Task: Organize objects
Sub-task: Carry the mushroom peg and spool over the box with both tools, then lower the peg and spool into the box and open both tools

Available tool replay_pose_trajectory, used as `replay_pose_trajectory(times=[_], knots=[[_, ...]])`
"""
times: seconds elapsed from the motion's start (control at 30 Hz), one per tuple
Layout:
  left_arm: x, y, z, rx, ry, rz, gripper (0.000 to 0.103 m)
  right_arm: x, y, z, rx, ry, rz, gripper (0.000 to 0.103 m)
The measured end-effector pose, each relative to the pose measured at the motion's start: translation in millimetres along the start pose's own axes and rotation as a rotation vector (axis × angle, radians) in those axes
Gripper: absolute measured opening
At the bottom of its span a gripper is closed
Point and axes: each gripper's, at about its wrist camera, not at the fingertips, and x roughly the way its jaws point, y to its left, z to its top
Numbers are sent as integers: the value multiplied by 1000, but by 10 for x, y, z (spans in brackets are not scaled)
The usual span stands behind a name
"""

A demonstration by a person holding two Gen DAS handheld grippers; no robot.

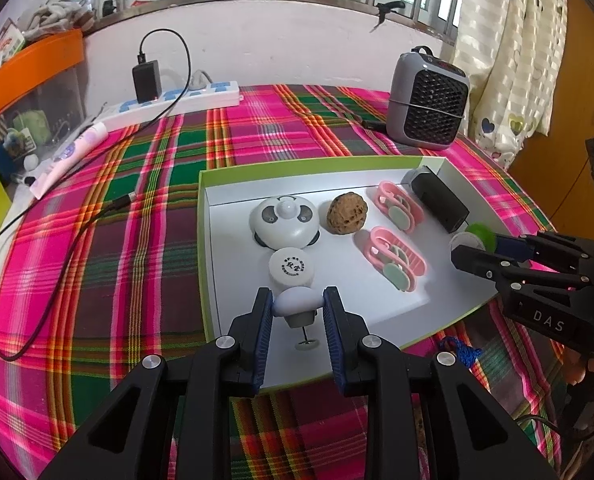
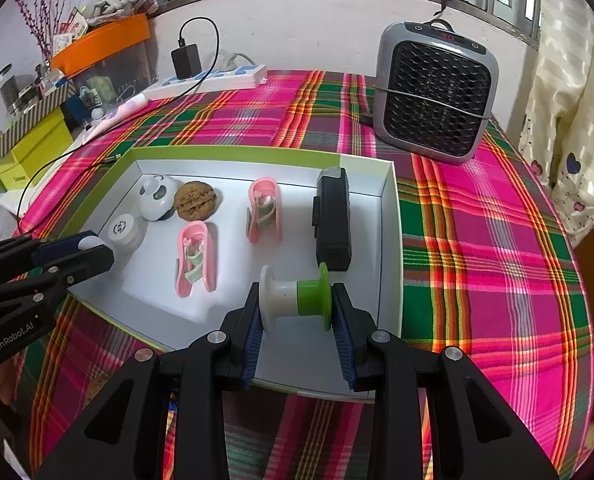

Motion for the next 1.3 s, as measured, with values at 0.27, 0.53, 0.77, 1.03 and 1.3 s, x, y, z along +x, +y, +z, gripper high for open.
replay_pose_trajectory(times=[0.27,0.53,0.77,1.03,1.3], knots=[[1,-12,-8,2,2,1,24,-5,5,-2,-2,4,1,34],[2,-14,-10,3,4,4,24,-15,13,-6,3,3,0,34],[13,-7,-18,2,4,7,25,-22,2,-3,12,4,6,34],[8,0,-14,3,4,13,27,-41,3,-15,16,-2,4,34],[-48,-3,-17,5,-4,21,35,-77,21,-32,7,-13,-4,41]])
